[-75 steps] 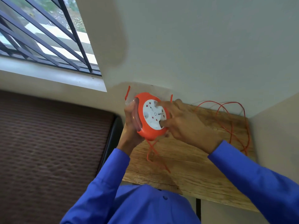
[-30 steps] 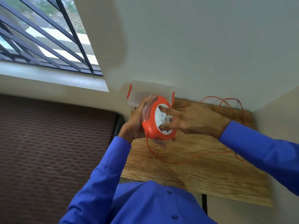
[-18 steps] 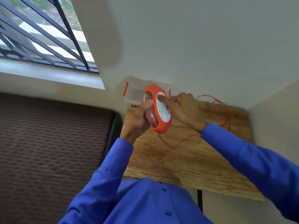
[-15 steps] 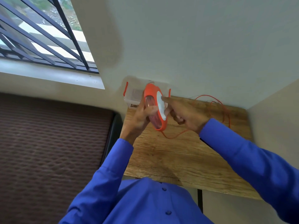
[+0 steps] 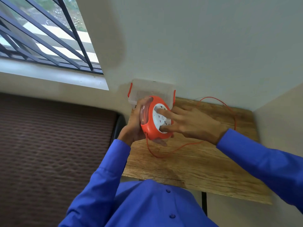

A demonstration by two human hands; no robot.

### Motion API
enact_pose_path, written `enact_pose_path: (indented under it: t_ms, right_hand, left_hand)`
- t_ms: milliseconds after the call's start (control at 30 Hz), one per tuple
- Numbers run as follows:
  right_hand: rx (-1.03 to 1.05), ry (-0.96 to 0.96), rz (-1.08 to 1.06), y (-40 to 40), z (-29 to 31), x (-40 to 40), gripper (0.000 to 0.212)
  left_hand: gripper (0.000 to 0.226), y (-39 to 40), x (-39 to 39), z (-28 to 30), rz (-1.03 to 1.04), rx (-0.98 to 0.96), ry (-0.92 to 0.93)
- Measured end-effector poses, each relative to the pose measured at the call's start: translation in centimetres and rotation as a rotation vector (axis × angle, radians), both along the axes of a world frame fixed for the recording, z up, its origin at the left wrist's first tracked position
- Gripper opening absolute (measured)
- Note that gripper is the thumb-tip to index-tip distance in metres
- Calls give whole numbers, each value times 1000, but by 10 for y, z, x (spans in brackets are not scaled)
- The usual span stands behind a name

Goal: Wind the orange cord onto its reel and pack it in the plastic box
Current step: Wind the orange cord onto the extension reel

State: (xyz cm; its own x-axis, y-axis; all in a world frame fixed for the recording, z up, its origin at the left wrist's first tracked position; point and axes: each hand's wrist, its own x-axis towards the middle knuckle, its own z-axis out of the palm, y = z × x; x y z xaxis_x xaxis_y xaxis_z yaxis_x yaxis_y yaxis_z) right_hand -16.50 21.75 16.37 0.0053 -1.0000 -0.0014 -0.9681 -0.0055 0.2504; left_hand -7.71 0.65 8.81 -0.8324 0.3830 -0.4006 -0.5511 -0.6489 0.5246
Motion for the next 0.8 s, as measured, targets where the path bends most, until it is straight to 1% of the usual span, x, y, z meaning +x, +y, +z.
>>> enact_pose_path:
  t_ms: [33, 100, 200, 267, 333, 367, 400, 433, 500, 567, 600, 633, 667, 700, 733, 767, 800]
  right_hand:
    - [16, -8, 15, -1, 0, 1, 55]
    - [50, -34, 28, -3, 3, 5, 58]
    - [61, -27, 51, -5, 9, 5, 65]
    - [30, -37, 79, -7, 9, 2, 60]
    - [-7, -64, 66, -8, 4, 0, 52]
    - [-41, -78, 30, -8, -1, -1, 48]
    - [-80, -113, -51, -8, -5, -2, 48]
    - [-113, -177, -176, -9, -8, -2, 52]
    - [-185, -379, -458, -8, -12, 0, 61]
    - [-315, -693, -698, -12, -13, 0, 64]
    - [-370, -831, -792, -18, -13, 2, 61]
    - [-443, -942, -867, -23, -14, 2, 55]
    - [-525, -1051, -951, -28, -15, 2, 56]
    - [-568, -1178, -1087, -32, -16, 1, 61]
    - [-544, -1355, -1233, -34, -16, 0, 62]
    - [-448, -1549, -1353, -35, -16, -1, 60]
    - [-355, -1699, -1414, -35, -14, 0, 58]
  left_hand:
    - [96, -1, 1, -3, 16, -14, -3]
    - [86, 0, 2, -7, 30, -30, -11]
    - [92, 2, 3, -15, -13, -7, -27]
    - [90, 3, 3, -19, 5, 23, -5]
    - [85, 3, 3, -22, 25, 30, 20]
    - [84, 4, 2, -23, 28, 6, 36]
    - [82, 5, 0, -24, 33, -27, 55]
    - [81, 6, -1, -24, 55, -67, 73]
    - [84, 12, -4, -27, 138, -122, 104]
    - [96, 21, -5, -26, 194, -102, 139]
    - [98, 23, -4, -25, 224, -125, 189]
    - [96, 25, -4, -25, 261, -203, 265]
    - [91, 26, -5, -21, 298, -327, 355]
    - [90, 26, -8, -17, 312, -460, 459]
    - [97, 25, -12, -12, 315, -598, 553]
    - [107, 22, -15, -9, 314, -706, 624]
    - [114, 20, -17, -9, 315, -773, 670]
